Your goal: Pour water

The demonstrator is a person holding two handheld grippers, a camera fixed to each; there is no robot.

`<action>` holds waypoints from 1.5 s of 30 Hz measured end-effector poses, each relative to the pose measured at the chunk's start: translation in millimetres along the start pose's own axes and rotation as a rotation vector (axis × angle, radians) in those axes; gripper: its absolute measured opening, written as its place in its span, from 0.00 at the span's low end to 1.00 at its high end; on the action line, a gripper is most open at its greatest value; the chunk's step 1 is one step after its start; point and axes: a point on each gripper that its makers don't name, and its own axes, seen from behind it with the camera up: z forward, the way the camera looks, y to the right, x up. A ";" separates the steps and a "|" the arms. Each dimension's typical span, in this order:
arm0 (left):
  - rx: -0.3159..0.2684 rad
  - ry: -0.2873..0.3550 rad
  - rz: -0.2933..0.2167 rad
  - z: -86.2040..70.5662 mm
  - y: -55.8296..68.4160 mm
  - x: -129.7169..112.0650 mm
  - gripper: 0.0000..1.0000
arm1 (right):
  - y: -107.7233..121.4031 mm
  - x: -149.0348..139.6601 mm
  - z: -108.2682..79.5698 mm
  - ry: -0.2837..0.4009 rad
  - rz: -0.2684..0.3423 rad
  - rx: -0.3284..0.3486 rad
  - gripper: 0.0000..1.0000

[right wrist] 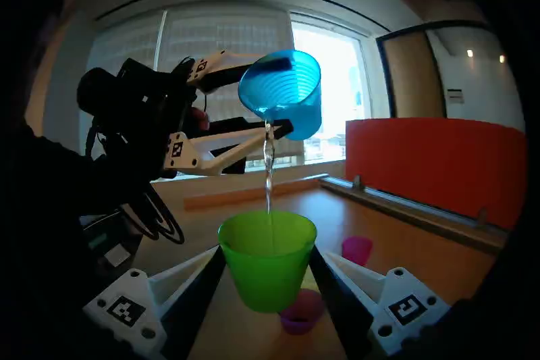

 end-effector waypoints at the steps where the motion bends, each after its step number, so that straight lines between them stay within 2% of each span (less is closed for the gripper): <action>1: 0.000 0.000 0.004 -0.1 0.5 -0.1 0.86 | 0.1 0.3 0.0 0.001 0.001 0.000 0.89; 12: 0.002 0.007 0.030 -2.5 0.4 1.2 0.86 | 0.5 0.9 1.0 0.007 0.001 -0.003 0.89; 21: 0.013 0.010 0.049 -5.1 -5.0 3.1 0.86 | -0.6 4.1 0.5 0.009 -0.002 -0.001 0.89; 45: 0.023 0.015 0.131 -11.2 -11.7 12.2 0.86 | -2.2 6.8 -2.4 0.016 -0.006 -0.001 0.89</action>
